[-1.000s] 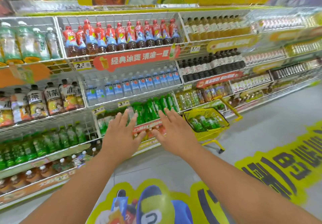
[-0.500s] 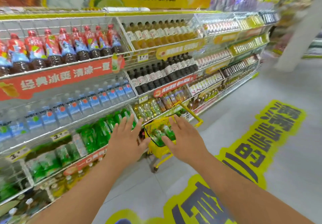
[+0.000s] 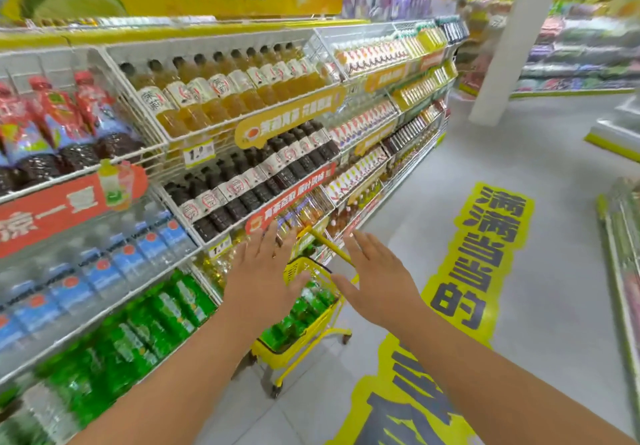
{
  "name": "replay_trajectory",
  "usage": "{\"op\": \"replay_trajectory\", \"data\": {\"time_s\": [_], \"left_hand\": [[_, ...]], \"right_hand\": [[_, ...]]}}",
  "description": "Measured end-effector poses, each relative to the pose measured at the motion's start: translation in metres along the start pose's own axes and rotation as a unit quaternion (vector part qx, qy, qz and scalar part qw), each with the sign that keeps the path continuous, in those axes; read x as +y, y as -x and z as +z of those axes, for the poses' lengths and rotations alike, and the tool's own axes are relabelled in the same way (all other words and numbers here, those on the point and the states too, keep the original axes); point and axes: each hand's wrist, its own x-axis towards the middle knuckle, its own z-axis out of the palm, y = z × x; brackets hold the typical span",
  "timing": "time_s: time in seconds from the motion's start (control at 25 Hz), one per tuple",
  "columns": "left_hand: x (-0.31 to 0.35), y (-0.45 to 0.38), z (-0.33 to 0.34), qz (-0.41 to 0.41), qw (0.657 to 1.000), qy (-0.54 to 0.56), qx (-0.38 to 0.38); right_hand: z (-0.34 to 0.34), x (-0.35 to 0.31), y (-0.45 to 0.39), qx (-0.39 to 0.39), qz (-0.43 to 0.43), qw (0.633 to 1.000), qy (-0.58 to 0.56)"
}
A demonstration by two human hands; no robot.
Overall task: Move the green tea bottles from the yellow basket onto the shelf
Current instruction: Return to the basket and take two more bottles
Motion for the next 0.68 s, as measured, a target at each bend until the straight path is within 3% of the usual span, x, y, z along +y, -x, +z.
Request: {"op": "replay_trajectory", "data": {"time_s": [0.32, 0.68], "left_hand": [[0.028, -0.110, 0.054, -0.029, 0.999, -0.012, -0.016], [0.056, -0.207, 0.110, -0.156, 0.987, 0.006, -0.043]], "right_hand": [[0.027, 0.101, -0.113, -0.024, -0.019, 1.000, 0.005], [0.077, 0.177, -0.255, -0.092, -0.137, 0.986, 0.003]]}}
